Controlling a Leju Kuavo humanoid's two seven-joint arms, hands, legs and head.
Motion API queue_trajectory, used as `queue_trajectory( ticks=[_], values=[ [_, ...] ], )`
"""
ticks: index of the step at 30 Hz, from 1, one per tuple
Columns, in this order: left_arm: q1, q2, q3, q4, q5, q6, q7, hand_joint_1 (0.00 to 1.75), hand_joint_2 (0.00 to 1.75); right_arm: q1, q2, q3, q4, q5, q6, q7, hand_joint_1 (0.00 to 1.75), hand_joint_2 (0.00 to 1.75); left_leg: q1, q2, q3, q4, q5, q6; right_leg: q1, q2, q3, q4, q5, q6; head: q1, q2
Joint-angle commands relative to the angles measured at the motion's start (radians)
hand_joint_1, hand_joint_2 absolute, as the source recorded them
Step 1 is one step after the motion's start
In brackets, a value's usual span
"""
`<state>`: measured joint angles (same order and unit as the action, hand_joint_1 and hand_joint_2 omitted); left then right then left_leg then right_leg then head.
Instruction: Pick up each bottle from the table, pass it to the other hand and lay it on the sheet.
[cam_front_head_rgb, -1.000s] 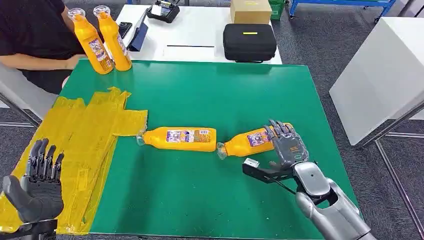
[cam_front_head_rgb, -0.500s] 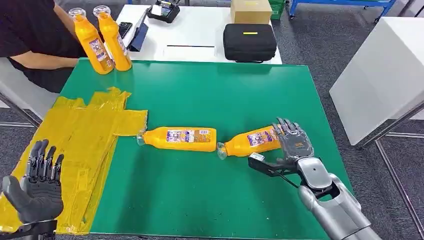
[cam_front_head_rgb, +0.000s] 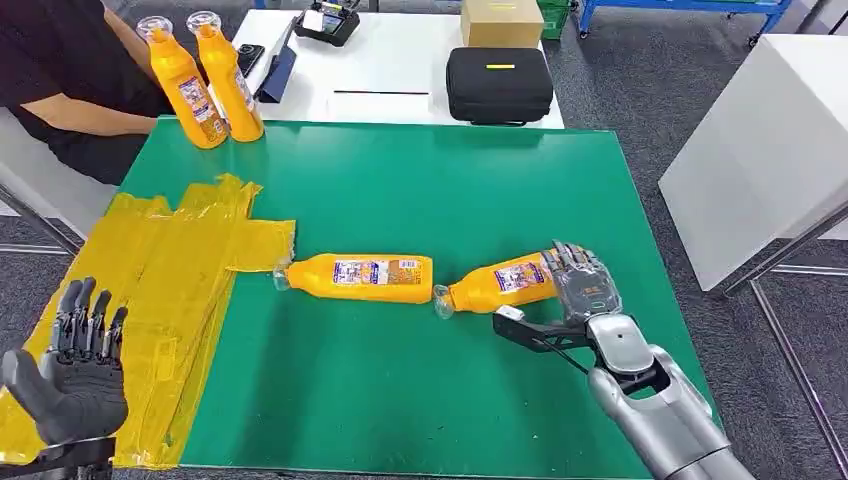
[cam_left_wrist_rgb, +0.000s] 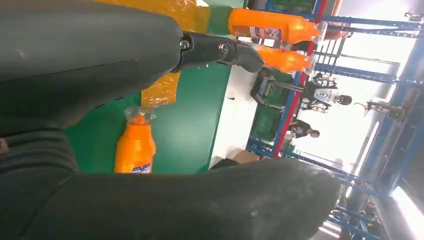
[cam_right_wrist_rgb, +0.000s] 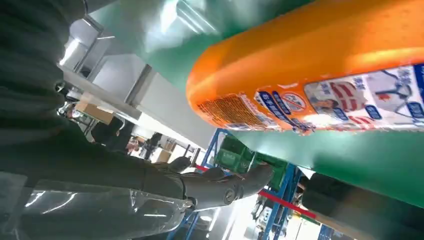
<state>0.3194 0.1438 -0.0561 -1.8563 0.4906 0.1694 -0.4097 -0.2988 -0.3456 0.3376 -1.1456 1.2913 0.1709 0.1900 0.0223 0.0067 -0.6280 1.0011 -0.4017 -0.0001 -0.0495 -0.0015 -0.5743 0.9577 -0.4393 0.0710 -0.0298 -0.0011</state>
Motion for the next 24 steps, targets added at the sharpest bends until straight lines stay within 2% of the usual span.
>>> queue_trajectory(
  ticks=[1,7,13,24],
  values=[
    [-0.021,-0.026,0.017,0.032,-0.002,0.000,0.007,0.00,0.00,-0.059,0.058,-0.012,0.096,0.001,0.010,0.000,0.00,1.75,0.000,0.001,0.002,0.000,-0.001,0.001,0.001,0.001,0.002,-0.001,0.000,-0.004,0.000,0.000],
    [-0.021,-0.030,0.020,0.032,-0.004,-0.005,0.011,0.00,0.00,-0.064,0.063,-0.015,0.107,0.013,0.005,-0.002,0.00,1.75,0.000,0.001,0.002,0.000,-0.001,0.000,0.001,0.001,0.001,-0.001,0.000,-0.004,0.000,0.000],
    [-0.037,-0.046,0.017,0.047,-0.007,-0.025,0.022,0.00,0.00,-0.134,0.097,0.003,0.212,0.048,-0.002,-0.012,0.00,1.75,0.000,0.002,0.003,-0.001,-0.001,0.000,0.001,0.002,0.002,-0.001,0.000,-0.004,0.000,0.000],
    [-0.030,-0.037,0.033,0.048,0.036,-0.023,0.022,0.00,0.00,-0.333,0.090,0.048,0.590,0.062,-0.073,-0.016,0.00,1.75,0.000,0.003,0.005,-0.001,-0.001,0.001,0.001,0.003,0.004,-0.001,0.001,-0.004,0.000,0.000]
  ],
)
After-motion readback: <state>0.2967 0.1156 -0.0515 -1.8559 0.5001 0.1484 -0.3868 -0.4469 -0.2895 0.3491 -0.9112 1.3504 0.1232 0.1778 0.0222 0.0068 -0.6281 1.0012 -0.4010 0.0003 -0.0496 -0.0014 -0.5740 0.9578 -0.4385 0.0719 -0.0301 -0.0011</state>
